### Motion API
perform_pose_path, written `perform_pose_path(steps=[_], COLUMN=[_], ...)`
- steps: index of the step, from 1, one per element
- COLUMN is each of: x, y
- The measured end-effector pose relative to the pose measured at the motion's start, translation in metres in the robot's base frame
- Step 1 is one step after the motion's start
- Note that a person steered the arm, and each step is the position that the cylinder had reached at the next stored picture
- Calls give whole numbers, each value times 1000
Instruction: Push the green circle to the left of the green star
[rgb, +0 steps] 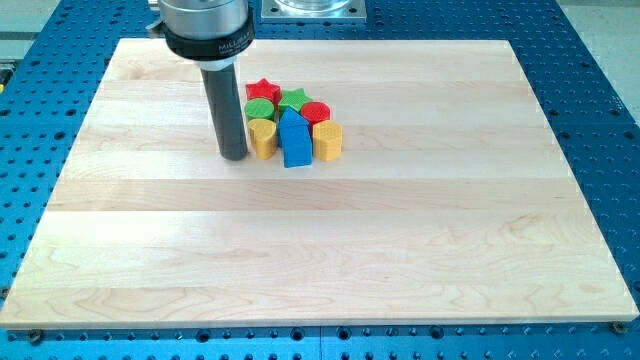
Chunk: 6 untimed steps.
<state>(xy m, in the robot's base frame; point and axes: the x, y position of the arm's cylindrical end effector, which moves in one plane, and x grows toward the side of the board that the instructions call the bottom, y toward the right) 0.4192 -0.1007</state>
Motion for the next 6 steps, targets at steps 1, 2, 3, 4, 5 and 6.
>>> perform_pose_path(steps=[1,2,3,4,5,6], x=[0,-9,-18,-18,-41,-53], y=[34,62,52,6,26,48])
